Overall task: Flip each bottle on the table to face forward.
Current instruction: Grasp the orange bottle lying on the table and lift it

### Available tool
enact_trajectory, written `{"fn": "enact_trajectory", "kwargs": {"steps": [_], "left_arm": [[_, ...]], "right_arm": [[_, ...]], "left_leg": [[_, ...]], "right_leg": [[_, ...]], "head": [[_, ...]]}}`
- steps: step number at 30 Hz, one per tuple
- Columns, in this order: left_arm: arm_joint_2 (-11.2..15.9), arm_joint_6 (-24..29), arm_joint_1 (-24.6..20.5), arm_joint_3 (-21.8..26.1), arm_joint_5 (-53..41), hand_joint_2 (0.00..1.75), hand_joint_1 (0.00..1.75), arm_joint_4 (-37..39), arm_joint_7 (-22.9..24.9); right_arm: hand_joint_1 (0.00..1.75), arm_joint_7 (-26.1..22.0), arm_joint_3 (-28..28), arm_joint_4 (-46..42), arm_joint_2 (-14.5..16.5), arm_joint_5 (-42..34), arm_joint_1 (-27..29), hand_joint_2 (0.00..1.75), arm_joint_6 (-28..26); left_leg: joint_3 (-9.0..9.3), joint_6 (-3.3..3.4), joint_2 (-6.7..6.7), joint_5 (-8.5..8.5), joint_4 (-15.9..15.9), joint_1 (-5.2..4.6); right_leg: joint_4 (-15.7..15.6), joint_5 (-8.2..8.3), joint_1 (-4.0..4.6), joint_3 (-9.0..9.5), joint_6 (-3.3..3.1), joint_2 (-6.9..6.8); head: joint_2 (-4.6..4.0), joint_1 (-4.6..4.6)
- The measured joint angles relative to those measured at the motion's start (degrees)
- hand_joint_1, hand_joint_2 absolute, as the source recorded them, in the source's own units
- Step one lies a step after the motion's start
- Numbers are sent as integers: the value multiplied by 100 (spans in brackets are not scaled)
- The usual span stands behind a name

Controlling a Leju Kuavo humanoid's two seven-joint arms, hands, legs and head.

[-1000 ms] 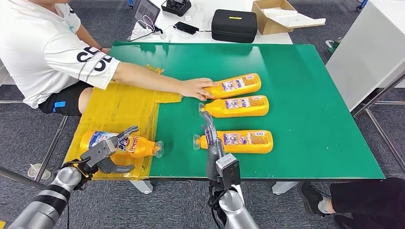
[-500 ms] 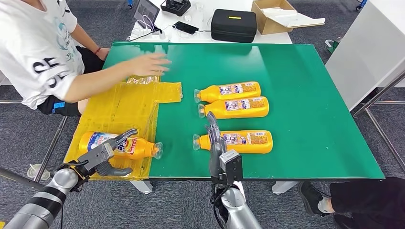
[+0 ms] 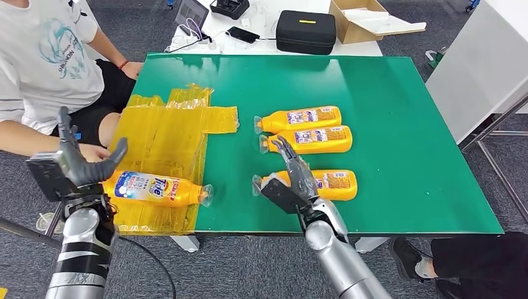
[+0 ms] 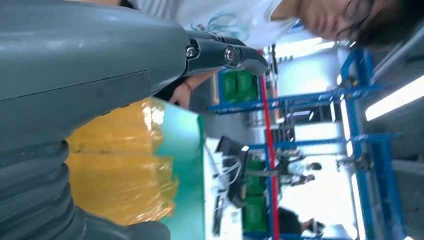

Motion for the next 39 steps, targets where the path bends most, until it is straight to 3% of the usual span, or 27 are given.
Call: {"fn": "enact_trajectory", "kwargs": {"steps": [11,17,26,32,39], "left_arm": [[-246,26,112,313,-43,175,0,-464,9],[-283,202,325,324,-58,175,0,-775,10],[-353,128,396,246,-28,175,0,-829,10],[-367,-9,404,107,-43,175,0,-669,14],[-371,-121,405,77,16,175,0,-471,14]], "right_arm": [[0,77,3,117,-220,77,-150,175,58],[0,504,76,200,-493,496,-415,175,564],[0,679,229,253,-996,545,-747,175,1191],[0,628,410,256,-1519,-31,-770,175,2257],[0,886,549,-74,-2386,-341,-783,175,2777]], "left_leg": [[-4,-2,0,-1,-2,8],[-5,-1,-1,0,-1,5],[-5,-1,-3,0,-1,4],[-7,0,-6,-1,0,3],[-10,3,-8,-2,1,-3]], "right_leg": [[0,-2,7,-1,-2,0],[0,-2,4,-2,-2,0],[0,-2,4,-2,-1,-1],[0,-2,3,-2,-1,-2],[-1,0,-1,-2,1,-4]], "head": [[0,1],[0,1],[-1,-1],[-1,-1],[-1,-1]]}}
